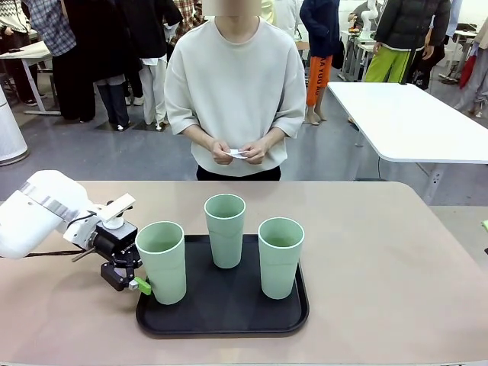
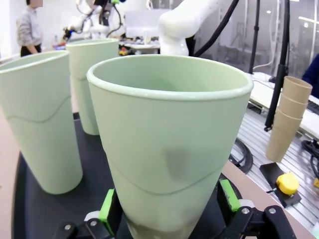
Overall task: Place coasters on the table and set cups on them.
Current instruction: Pick up one Reusable plastic cup and place it on a coaster set by the human.
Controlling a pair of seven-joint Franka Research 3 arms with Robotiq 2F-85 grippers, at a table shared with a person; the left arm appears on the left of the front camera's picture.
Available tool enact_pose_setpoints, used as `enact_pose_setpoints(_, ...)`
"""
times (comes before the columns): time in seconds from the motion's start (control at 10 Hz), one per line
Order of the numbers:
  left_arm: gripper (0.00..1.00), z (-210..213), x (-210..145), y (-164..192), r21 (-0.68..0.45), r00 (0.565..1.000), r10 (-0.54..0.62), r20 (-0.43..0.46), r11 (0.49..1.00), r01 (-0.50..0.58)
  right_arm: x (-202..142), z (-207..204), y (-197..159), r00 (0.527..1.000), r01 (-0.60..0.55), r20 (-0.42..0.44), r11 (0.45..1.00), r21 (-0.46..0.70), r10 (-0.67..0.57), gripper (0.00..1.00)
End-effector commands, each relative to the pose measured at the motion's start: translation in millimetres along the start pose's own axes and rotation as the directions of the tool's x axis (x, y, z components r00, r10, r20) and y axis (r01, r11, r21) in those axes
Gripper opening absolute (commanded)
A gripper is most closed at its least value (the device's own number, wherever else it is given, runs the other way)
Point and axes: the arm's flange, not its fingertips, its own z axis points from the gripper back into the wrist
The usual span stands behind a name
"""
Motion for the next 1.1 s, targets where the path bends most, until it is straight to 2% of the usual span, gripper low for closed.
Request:
enact_pose_setpoints(0.0,1.0,-1.4,0.4,8.9,-0.027,1.0,0.0,0.008,1.0,0.001,0.9,-0.9,-0.9,1.0,-0.012,0.007,1.0,0.019,0.011,1.0)
enact_pose_setpoints(0.3,1.0,-5.3,1.6,15.3,-0.014,0.998,-0.054,0.027,0.998,0.054,0.9,-0.9,-0.9,1.0,-0.012,0.007,1.0,0.019,0.011,1.0)
enact_pose_setpoints(0.4,0.46,-4.4,1.7,14.3,-0.017,0.997,-0.069,0.04,0.997,0.069,0.9,-0.9,-0.9,1.0,-0.012,0.007,1.0,0.019,0.011,1.0)
enact_pose_setpoints(0.5,0.44,-4.3,2.4,13.5,-0.025,0.996,-0.073,0.043,0.997,0.074,0.9,-0.9,-0.9,1.0,-0.012,0.007,1.0,0.019,0.011,1.0)
enact_pose_setpoints(0.6,0.0,-4.0,3.0,13.0,-0.03,0.996,-0.071,0.05,0.997,0.072,0.9,-0.9,-0.9,1.0,-0.012,0.007,1.0,0.019,0.011,1.0)
enact_pose_setpoints(0.7,0.0,-4.0,2.8,12.9,-0.032,0.997,-0.058,0.051,0.998,0.06,0.9,-0.9,-0.9,1.0,-0.012,0.007,1.0,0.019,0.011,1.0)
enact_pose_setpoints(0.8,0.27,-4.2,2.5,12.9,-0.037,0.997,-0.05,0.051,0.998,0.052,0.9,-0.9,-0.9,1.0,-0.012,0.007,1.0,0.019,0.011,1.0)
enact_pose_setpoints(0.9,0.25,-4.0,3.5,11.9,-0.04,0.997,-0.046,0.054,0.998,0.048,0.9,-0.9,-0.9,1.0,-0.012,0.007,1.0,0.019,0.011,1.0)
enact_pose_setpoints(1.0,0.0,-1.3,9.4,8.3,-0.024,0.997,-0.02,0.074,0.999,0.022,0.9,-0.9,-0.9,1.0,-0.012,0.007,1.0,0.019,0.011,1.0)
